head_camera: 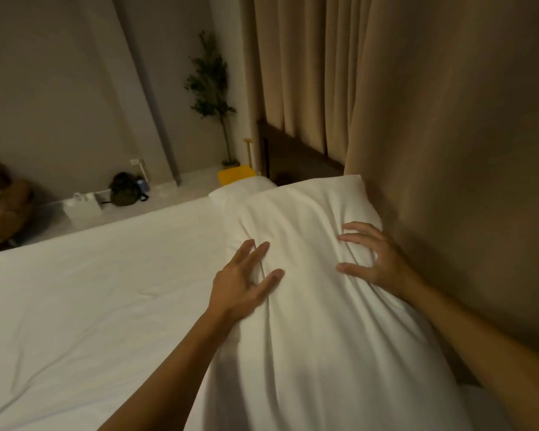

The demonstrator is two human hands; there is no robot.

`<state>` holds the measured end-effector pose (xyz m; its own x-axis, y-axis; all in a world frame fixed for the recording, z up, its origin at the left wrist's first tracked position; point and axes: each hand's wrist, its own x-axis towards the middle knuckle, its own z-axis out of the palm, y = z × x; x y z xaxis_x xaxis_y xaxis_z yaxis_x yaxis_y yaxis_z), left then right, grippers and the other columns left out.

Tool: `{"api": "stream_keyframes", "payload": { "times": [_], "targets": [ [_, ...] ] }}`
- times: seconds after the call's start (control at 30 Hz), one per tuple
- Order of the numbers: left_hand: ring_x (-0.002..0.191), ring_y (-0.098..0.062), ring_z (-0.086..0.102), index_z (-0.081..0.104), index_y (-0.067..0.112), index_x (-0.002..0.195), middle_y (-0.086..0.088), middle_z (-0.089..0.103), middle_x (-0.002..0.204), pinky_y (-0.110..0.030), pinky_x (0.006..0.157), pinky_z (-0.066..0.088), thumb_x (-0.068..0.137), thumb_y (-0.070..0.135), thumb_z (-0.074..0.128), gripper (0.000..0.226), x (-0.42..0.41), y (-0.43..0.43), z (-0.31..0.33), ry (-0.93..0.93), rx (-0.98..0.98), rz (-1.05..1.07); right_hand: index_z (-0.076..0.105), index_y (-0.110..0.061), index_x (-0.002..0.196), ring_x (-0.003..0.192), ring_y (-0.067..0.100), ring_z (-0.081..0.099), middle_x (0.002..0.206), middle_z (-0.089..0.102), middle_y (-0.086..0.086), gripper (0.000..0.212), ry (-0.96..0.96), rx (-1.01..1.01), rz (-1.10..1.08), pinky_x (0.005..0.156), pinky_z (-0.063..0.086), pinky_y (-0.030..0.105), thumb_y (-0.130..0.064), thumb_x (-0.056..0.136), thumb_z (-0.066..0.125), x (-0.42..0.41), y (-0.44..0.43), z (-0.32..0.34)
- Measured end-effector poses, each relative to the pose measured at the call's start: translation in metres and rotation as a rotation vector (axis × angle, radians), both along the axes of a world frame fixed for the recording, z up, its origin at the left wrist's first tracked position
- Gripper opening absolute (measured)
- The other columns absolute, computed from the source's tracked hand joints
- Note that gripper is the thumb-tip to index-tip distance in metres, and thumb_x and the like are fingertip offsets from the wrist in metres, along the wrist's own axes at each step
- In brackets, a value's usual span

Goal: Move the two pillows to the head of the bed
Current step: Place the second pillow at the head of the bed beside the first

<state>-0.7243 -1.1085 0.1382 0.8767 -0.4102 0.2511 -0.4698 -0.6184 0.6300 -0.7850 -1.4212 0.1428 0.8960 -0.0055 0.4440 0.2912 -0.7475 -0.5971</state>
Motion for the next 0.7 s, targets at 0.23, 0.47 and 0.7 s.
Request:
{"api": "stream_keyframes", "payload": {
  "times": [0.23, 0.47, 0.7],
  "targets": [
    [0.138, -0.016, 0.044, 0.038, 0.052, 0.145, 0.014, 0.027, 0.160, -0.040, 0.110, 0.040, 0.078, 0.083, 0.046, 0.074, 0.039, -0.016, -0.063, 0.056, 0.006, 0.102, 0.068, -0.030, 0.118, 0.127, -0.016, 0.038, 0.138, 0.051, -0.011, 0.072, 0.072, -0.001, 0.095, 0.108, 0.026, 0.009, -0.077, 0.064, 0.067, 0.064, -0.017, -0.051],
    [0.127, -0.019, 0.055, 0.033, 0.052, 0.147, 0.013, 0.023, 0.162, -0.033, 0.101, 0.046, 0.079, 0.082, 0.045, 0.075, 0.069, -0.038, -0.126, 0.112, 0.059, 0.204, 0.067, -0.033, 0.119, 0.130, 0.004, 0.048, 0.139, 0.050, -0.016, 0.065, 0.178, 0.013, 0.188, 0.111, 0.036, 0.026, -0.073, 0.067, 0.071, 0.130, -0.044, -0.124],
    [0.116, -0.019, 0.064, 0.034, 0.049, 0.149, 0.011, 0.023, 0.162, -0.031, 0.094, 0.050, 0.081, 0.082, 0.044, 0.076, 0.094, -0.088, -0.203, 0.147, 0.092, 0.317, 0.061, -0.045, 0.119, 0.130, 0.002, 0.047, 0.139, 0.049, -0.019, 0.063, 0.274, 0.039, 0.255, 0.107, 0.037, 0.026, -0.079, 0.066, 0.066, 0.192, -0.084, -0.203]
  ]
}}
